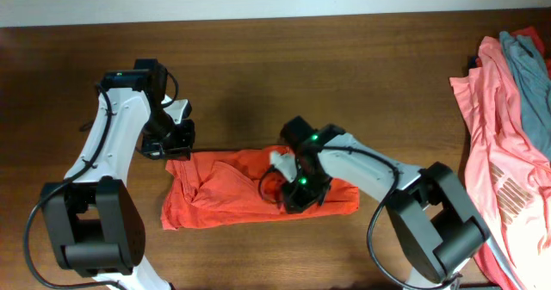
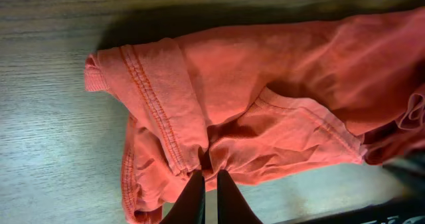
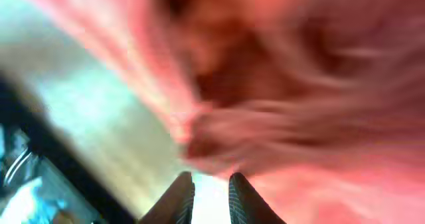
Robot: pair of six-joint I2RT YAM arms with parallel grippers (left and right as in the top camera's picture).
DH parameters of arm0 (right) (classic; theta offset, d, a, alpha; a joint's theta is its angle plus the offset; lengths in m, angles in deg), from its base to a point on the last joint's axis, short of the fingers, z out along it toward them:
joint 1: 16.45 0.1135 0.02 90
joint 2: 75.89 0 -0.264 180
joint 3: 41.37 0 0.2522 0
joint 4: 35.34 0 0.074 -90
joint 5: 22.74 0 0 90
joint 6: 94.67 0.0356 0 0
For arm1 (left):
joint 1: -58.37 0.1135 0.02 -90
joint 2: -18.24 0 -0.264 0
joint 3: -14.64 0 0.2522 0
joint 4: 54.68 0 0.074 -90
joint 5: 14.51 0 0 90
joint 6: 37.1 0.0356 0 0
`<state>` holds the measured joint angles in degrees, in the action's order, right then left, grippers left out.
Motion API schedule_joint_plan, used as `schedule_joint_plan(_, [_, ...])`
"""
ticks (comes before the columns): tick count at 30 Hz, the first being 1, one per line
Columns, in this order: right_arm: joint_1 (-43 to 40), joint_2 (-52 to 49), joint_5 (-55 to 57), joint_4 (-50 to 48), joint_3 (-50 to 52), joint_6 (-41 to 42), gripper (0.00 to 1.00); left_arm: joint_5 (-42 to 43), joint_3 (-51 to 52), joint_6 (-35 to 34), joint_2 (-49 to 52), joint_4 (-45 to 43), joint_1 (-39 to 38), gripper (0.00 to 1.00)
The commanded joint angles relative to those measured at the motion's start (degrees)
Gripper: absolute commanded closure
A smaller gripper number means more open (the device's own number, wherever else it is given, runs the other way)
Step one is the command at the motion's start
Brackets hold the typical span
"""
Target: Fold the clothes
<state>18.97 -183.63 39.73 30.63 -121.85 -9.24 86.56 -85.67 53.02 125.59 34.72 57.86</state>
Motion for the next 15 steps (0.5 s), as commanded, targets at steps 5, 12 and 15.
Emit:
schedule_joint_plan(5, [-3.04, 4.07, 12.22, 2.56, -0.92, 9.11, 0.77, -0.17, 0.15, -0.35, -1.25, 0.09, -0.22, 0.91])
schedule_joint_plan(12, [-10.84, 13.9, 21.16, 7.72, -0.9, 14.6, 0.76, -0.17, 0.15, -0.35, -1.25, 0.11, -0.22, 0.92])
schedule_joint_plan(15, [-12.85, 12.83, 21.14, 10.1, 0.07, 15.65, 0.76, -0.17, 0.15, -0.35, -1.25, 0.11, -0.22, 0.91])
